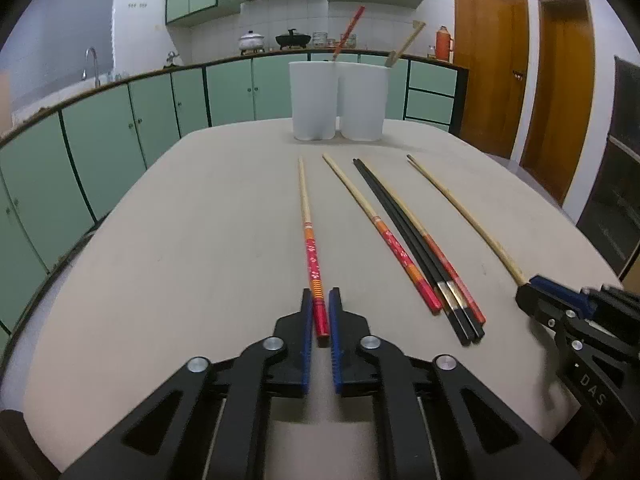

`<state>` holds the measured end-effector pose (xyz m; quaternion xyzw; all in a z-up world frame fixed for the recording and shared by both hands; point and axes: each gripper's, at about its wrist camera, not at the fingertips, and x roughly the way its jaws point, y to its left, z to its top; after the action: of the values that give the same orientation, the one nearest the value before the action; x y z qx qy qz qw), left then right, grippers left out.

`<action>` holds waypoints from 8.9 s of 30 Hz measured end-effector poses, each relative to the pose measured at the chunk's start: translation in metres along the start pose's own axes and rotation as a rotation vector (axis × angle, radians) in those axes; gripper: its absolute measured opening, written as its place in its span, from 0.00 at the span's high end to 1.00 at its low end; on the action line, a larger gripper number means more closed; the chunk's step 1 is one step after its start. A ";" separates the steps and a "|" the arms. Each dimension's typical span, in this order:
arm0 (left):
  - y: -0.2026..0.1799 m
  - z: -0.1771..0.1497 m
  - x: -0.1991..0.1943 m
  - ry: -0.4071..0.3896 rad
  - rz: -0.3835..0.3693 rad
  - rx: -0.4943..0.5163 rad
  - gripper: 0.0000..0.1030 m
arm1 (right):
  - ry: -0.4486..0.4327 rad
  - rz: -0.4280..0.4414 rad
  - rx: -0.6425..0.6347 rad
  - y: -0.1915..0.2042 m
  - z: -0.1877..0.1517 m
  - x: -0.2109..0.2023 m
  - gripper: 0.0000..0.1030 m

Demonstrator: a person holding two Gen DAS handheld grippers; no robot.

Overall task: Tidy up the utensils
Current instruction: 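Lift both chopsticks and carry them toward the holder, then lower both chopsticks into the holder and open both tools, then move both tools back over the remaining chopsticks on the table, then grasp a red-patterned chopstick with the right tool while the left tool grasps another red-patterned one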

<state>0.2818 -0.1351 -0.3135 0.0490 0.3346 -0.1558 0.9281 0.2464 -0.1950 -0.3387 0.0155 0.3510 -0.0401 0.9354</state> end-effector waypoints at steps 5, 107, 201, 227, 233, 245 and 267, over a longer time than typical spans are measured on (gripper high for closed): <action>0.009 0.011 -0.011 0.036 -0.021 -0.056 0.95 | -0.013 0.020 0.047 -0.010 0.012 -0.020 0.93; 0.074 0.282 -0.090 -0.089 -0.142 -0.006 0.95 | -0.048 0.203 -0.145 -0.023 0.340 -0.096 0.94; -0.029 0.010 0.008 0.096 -0.116 0.124 0.37 | 0.053 0.116 0.043 -0.034 0.005 0.005 0.95; -0.009 0.015 0.011 0.034 0.024 0.039 0.84 | 0.044 0.097 0.051 -0.033 0.005 0.005 0.94; -0.012 0.019 0.013 0.049 0.018 0.055 0.72 | 0.041 0.088 0.045 -0.032 0.005 0.004 0.94; -0.019 0.020 0.016 0.039 -0.028 0.069 1.00 | 0.024 0.066 0.011 -0.028 0.005 0.004 0.93; -0.034 0.024 0.020 0.099 -0.088 0.111 0.61 | 0.062 0.056 0.021 -0.033 0.006 -0.003 0.95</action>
<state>0.3003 -0.1771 -0.3072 0.0933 0.3727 -0.2120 0.8986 0.2454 -0.2284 -0.3324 0.0363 0.3786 -0.0169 0.9247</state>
